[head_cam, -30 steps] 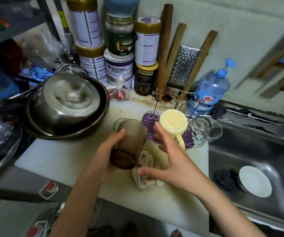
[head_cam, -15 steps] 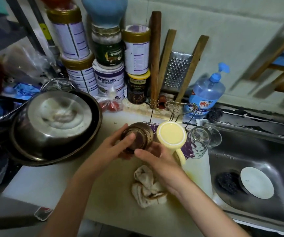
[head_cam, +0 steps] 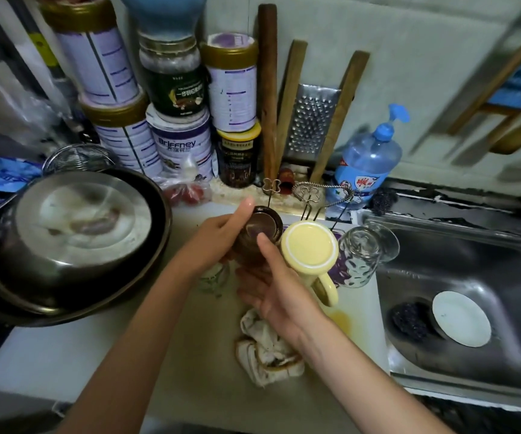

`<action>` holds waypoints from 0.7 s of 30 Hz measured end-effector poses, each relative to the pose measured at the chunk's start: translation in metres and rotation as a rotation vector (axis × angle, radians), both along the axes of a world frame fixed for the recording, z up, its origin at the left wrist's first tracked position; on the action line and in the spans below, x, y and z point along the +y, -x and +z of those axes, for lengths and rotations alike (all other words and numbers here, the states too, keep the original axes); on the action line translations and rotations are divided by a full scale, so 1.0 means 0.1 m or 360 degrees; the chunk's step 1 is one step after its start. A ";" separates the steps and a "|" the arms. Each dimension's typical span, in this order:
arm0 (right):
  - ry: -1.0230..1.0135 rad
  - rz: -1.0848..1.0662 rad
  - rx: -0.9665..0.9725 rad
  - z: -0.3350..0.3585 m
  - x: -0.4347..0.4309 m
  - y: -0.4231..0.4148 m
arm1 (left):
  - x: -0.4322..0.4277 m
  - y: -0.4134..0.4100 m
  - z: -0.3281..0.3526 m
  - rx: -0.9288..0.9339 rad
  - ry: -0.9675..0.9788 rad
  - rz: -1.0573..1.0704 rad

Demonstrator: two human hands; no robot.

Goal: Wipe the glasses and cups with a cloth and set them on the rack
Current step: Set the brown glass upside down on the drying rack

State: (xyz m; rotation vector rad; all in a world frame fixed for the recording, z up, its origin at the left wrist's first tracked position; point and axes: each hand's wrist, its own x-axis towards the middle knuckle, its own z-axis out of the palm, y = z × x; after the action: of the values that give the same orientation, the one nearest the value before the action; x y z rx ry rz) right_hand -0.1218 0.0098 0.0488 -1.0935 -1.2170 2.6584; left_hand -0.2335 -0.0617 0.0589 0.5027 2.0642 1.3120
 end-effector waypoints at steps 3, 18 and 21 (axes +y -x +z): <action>0.0087 -0.0034 -0.0098 -0.08 -0.01 0.05 | 0.06 0.04 -0.07 -0.0014 0.0119 -0.0068; 0.0047 -0.0071 -0.0233 -0.34 0.00 0.05 | 0.21 0.01 -0.44 0.0184 0.0357 -0.0001; -0.0040 -0.0094 -0.0220 -0.38 0.01 0.00 | 0.17 -0.08 -0.45 0.0358 0.0290 0.0090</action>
State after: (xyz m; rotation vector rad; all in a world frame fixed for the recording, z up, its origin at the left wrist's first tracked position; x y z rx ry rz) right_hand -0.1217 0.0108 0.0107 -1.3070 -1.2146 2.5553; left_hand -0.2260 -0.0444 0.0136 0.5340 2.3723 1.1263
